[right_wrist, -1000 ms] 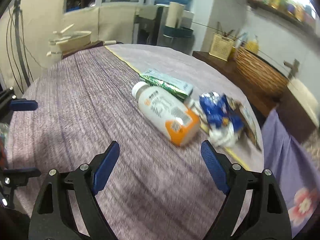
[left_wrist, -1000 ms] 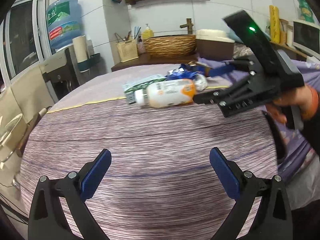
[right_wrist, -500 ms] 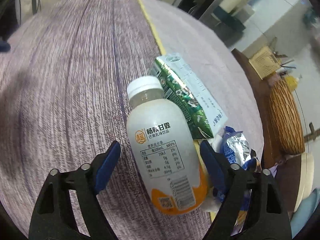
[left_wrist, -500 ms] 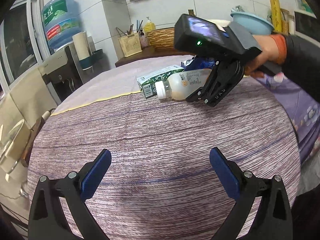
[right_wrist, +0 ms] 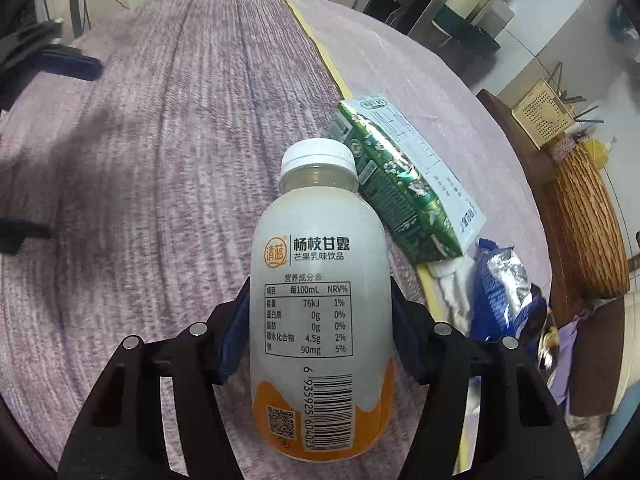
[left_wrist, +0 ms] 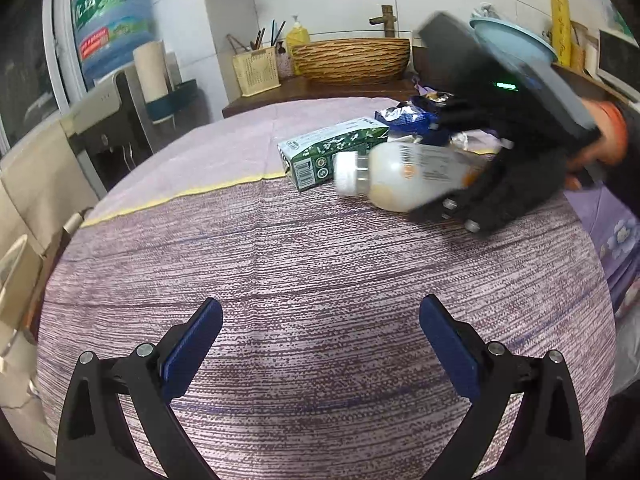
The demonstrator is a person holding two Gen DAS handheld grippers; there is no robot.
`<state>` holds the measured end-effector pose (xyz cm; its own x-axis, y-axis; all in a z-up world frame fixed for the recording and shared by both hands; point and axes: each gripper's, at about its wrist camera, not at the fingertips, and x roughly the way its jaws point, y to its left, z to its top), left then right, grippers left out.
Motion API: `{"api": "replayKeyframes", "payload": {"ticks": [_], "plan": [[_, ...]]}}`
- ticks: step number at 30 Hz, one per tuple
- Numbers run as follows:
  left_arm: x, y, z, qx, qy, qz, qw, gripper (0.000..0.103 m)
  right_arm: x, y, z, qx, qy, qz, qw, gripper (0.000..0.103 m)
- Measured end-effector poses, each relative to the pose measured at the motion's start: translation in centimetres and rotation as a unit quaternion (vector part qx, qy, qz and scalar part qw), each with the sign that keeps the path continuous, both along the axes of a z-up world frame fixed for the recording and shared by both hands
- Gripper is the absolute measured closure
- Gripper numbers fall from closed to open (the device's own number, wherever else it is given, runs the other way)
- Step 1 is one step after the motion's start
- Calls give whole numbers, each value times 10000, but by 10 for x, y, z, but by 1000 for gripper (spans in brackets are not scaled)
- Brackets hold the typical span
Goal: Collect trash
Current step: 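Grasp the green milk carton with the left tool while the right tool holds the bottle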
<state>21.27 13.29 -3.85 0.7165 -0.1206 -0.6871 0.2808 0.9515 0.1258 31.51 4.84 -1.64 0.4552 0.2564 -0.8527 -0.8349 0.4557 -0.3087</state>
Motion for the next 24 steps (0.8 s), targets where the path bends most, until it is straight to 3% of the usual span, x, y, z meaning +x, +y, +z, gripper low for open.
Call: {"api": "replayKeyframes", "payload": {"ticks": [8,14,19,24], "plan": [[25,-11,4,183,-25,-198,9996,6,-52,-48,15,1085,78,-452,9930,41],[70,-34,12,839,-158,-742,9936,5,-79,-84,16,1568,176,-856,9837,41],[123,-45,23,1077,-18,-1433,9838,5,-96,-106,17,1833,203,-1040,9773,41],[162,-62,12,1656,412,-1990,9650,5,-103,-123,11,1968,301,-1248,9720,41]]}}
